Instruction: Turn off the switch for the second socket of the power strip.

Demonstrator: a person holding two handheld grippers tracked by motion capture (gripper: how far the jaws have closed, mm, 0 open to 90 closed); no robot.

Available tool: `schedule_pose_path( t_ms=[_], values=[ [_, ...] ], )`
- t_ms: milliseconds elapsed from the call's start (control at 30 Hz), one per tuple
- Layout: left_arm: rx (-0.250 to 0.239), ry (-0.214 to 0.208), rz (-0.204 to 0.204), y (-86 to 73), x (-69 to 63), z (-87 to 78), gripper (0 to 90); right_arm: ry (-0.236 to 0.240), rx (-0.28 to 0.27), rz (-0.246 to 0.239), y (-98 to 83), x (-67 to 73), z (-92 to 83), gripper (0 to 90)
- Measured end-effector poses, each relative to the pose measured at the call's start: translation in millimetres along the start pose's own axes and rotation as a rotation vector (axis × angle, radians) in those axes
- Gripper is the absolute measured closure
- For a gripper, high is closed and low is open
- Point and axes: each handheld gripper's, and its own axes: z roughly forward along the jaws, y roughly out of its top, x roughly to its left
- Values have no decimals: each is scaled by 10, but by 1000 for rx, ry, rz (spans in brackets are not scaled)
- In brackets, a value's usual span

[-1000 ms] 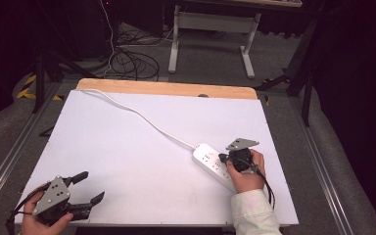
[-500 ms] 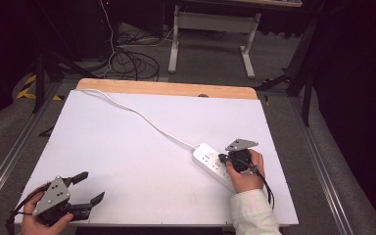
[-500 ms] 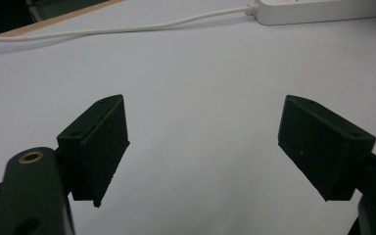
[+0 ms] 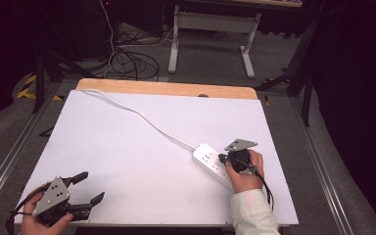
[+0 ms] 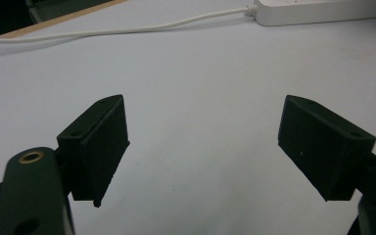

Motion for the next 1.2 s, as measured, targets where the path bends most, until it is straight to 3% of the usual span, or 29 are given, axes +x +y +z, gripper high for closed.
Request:
schedule_pose_path(
  t_ms=[633,1200],
  values=[
    [4,-10,-8,-3,-5,7,194,4,6,44,4,-17,5,900],
    [-3,-6,-6,-1,3,2,195,-12,-123,32,16,-8,-233,900]
  ],
)
